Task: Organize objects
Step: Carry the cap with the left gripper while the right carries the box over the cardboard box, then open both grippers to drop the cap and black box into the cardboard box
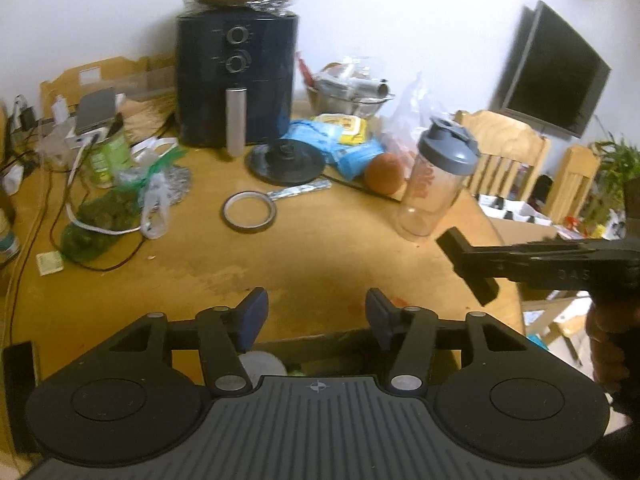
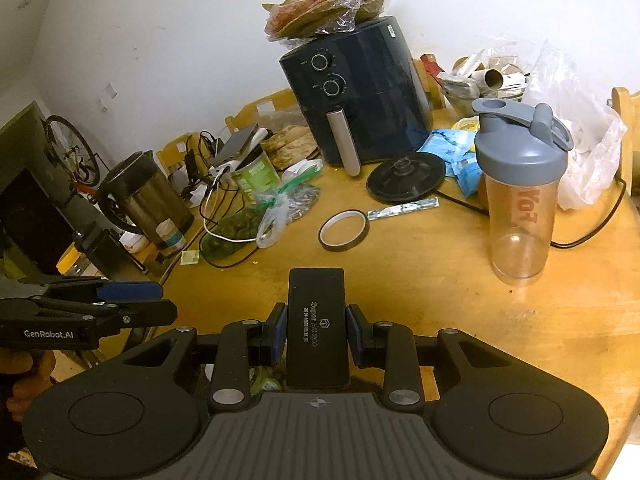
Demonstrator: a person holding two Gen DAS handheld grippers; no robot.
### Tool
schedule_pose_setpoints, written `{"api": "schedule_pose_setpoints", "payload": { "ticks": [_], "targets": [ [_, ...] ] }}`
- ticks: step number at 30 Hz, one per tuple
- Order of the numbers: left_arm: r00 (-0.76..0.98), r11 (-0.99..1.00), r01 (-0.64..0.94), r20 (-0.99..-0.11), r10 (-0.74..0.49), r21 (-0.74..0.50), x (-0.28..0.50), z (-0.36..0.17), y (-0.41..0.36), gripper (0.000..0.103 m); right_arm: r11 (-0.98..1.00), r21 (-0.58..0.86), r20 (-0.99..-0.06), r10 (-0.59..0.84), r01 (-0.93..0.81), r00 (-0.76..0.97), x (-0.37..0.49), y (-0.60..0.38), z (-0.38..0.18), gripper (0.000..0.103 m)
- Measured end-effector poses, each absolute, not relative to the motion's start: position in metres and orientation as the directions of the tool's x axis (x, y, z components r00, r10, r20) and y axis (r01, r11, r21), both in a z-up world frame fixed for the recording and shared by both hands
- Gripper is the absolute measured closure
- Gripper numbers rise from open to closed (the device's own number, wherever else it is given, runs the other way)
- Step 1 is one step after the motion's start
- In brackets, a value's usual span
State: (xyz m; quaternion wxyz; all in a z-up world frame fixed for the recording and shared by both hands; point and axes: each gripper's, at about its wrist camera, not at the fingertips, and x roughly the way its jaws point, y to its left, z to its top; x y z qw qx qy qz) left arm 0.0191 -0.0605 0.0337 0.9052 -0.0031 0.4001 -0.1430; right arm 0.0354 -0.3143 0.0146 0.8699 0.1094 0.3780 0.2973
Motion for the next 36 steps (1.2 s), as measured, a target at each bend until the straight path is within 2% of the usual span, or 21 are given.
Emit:
{"api": "schedule_pose_setpoints", "payload": {
  "ticks": [4, 8, 18, 27, 28, 29, 31, 33, 36],
  "targets": [
    [0.646, 0.978, 0.169, -0.735, -0.204, -0.123, 0.017, 0.033, -0.052, 0.048, 0.794, 0.421, -0.595, 0.607, -0.439, 0.527, 0.032, -0.314, 0.013, 0.069],
    [0.643, 0.982, 0.085, -0.744, -0.184, -0.169, 0.013, 0.032, -0.038, 0.035, 0.785, 0.423, -0.601, 0.617, -0.453, 0.508, 0.029, -0.309, 0.010, 0.069],
    [0.634, 0.984, 0.016, -0.759, -0.145, -0.175, -0.003, 0.028, -0.025, 0.030, 0.744, 0.412, -0.601, 0.656, -0.526, 0.457, 0.026, -0.285, 0.013, 0.069],
    [0.631, 0.978, 0.021, -0.756, -0.174, -0.207, -0.016, 0.029, -0.022, 0.030, 0.688, 0.405, -0.620, 0.691, -0.602, 0.372, 0.032, -0.255, 0.014, 0.068],
    [0.631, 0.978, 0.020, -0.756, -0.173, -0.208, -0.016, 0.028, -0.022, 0.030, 0.691, 0.391, -0.628, 0.683, -0.608, 0.373, 0.032, -0.251, 0.013, 0.064],
    [0.630, 0.978, 0.018, -0.757, -0.172, -0.208, -0.017, 0.028, -0.021, 0.030, 0.704, 0.367, -0.634, 0.668, -0.608, 0.390, 0.032, -0.248, 0.013, 0.056],
    [0.630, 0.978, 0.013, -0.758, -0.169, -0.207, -0.017, 0.028, -0.021, 0.030, 0.717, 0.349, -0.635, 0.655, -0.604, 0.410, 0.031, -0.245, 0.014, 0.016],
    [0.631, 0.978, 0.013, -0.757, -0.169, -0.208, -0.017, 0.029, -0.020, 0.030, 0.726, 0.340, -0.630, 0.648, -0.597, 0.429, 0.031, -0.245, 0.015, 0.005],
    [0.629, 0.978, 0.009, -0.759, -0.169, -0.210, -0.016, 0.027, -0.019, 0.030, 0.734, 0.335, -0.634, 0.640, -0.591, 0.434, 0.032, -0.246, 0.014, 0.002]
  ]
}}
